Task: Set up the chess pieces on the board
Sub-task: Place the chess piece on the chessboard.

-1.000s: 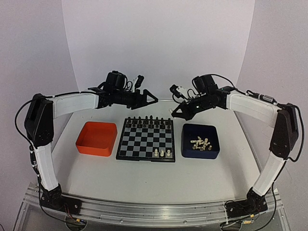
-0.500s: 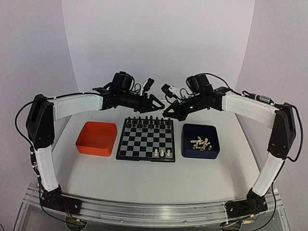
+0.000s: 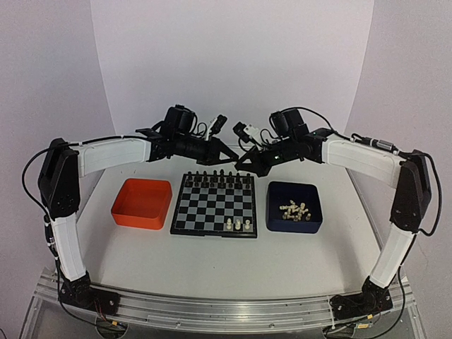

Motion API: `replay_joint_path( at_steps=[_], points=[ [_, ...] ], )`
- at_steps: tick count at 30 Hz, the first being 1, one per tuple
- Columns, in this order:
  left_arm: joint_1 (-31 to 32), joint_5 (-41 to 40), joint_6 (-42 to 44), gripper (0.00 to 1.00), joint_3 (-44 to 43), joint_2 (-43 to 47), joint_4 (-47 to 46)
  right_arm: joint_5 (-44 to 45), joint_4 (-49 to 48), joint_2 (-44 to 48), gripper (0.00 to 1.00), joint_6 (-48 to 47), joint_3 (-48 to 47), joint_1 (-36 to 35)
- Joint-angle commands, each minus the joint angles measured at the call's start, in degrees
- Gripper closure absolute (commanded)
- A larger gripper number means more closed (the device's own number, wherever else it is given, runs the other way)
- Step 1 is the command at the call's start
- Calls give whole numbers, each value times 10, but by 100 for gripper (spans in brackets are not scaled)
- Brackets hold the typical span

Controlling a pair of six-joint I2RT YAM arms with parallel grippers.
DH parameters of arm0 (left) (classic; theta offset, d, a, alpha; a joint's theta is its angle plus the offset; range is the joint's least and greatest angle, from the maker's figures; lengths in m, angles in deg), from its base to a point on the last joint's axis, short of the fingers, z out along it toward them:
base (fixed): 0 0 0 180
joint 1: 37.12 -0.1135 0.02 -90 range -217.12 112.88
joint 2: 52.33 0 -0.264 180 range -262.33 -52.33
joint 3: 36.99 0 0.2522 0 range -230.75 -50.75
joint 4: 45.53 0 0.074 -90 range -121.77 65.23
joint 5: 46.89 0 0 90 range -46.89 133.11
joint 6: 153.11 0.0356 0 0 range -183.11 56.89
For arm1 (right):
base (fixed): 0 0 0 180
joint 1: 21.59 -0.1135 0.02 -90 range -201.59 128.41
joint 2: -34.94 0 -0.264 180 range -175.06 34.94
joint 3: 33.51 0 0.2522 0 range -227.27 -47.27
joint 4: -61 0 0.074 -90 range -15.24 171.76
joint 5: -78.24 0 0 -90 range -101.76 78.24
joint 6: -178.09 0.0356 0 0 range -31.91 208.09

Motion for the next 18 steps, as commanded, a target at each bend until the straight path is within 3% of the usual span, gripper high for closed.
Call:
replay_joint_path(
  at_steps=[1,9,13,18],
  points=[
    [1,11,8,94,0,33,1,29,-24,-9,100,4,-27,-3],
    [1,-2,8,100,1,35,7,38,-42,-11,97,25,-26,-3],
    [1,-37,21,100,9,44,-8,12,-42,-9,67,25,-14,-3],
    [1,-100,88,100,1,54,22,-15,-42,8,38,29,21,-3]
  ],
)
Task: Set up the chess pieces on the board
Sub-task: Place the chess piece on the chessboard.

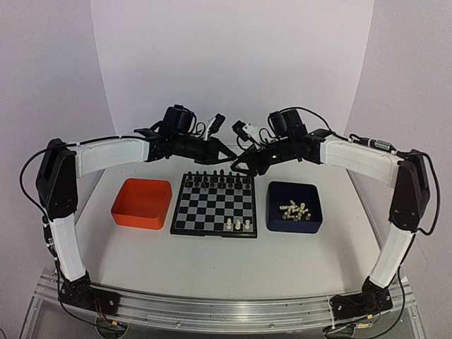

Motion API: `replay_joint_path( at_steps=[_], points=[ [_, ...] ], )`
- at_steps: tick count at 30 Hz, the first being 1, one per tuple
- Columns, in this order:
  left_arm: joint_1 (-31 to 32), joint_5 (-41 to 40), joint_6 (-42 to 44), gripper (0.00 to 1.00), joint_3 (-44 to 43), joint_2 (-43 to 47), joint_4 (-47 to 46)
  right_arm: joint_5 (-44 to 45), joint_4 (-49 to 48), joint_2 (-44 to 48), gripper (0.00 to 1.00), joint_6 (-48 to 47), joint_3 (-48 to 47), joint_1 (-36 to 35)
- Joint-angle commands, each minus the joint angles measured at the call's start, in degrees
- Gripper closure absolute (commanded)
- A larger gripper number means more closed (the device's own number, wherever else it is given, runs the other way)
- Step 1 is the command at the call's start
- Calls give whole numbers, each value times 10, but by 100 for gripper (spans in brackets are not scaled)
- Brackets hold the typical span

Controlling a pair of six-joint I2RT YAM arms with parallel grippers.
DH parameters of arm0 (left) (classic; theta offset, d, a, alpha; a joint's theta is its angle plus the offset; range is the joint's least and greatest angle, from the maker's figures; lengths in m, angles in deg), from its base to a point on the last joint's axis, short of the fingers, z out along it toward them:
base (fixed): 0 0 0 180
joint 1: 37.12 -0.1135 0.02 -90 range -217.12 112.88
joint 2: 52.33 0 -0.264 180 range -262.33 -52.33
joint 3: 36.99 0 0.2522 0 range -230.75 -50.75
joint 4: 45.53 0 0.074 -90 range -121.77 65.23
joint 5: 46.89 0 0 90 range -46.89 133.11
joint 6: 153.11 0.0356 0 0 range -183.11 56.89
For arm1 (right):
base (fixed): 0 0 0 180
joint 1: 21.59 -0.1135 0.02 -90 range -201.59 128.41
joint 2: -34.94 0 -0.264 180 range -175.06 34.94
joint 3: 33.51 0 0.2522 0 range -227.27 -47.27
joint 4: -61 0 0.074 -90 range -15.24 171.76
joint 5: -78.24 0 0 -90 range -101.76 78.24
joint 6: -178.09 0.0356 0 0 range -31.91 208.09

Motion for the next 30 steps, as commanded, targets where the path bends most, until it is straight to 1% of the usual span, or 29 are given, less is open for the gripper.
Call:
replay_joint_path(
  at_steps=[1,2,4,6,8,10,12,14,16,18,22,26,30],
  points=[
    [1,-79,85,100,-11,44,32,-31,-19,20,34,14,27,0],
    [1,-97,105,100,-12,47,48,-30,-19,27,31,19,35,0],
    [1,-158,128,100,-7,56,74,-12,-19,39,23,37,48,0],
    [2,-219,146,100,17,69,83,18,-19,54,15,50,66,0],
    [4,-263,156,100,51,86,81,56,-19,74,12,64,89,1],
    [5,-284,151,100,76,94,90,101,-18,94,11,75,111,1],
    [12,-286,142,100,94,101,93,140,-18,115,10,88,134,1],
    [30,-309,140,100,122,109,81,183,-18,132,9,104,152,2],
    [54,-351,137,100,142,113,72,246,-18,144,9,122,163,2],
    [70,-371,118,100,149,111,74,284,-18,157,8,131,175,3],
    [94,-381,63,100,168,113,67,292,-18,177,8,143,193,6],
    [132,-464,24,100,178,116,93,297,-18,187,8,163,208,6],
    [158,-514,-8,100,196,120,88,301,-17,192,8,168,220,6]
  ],
)
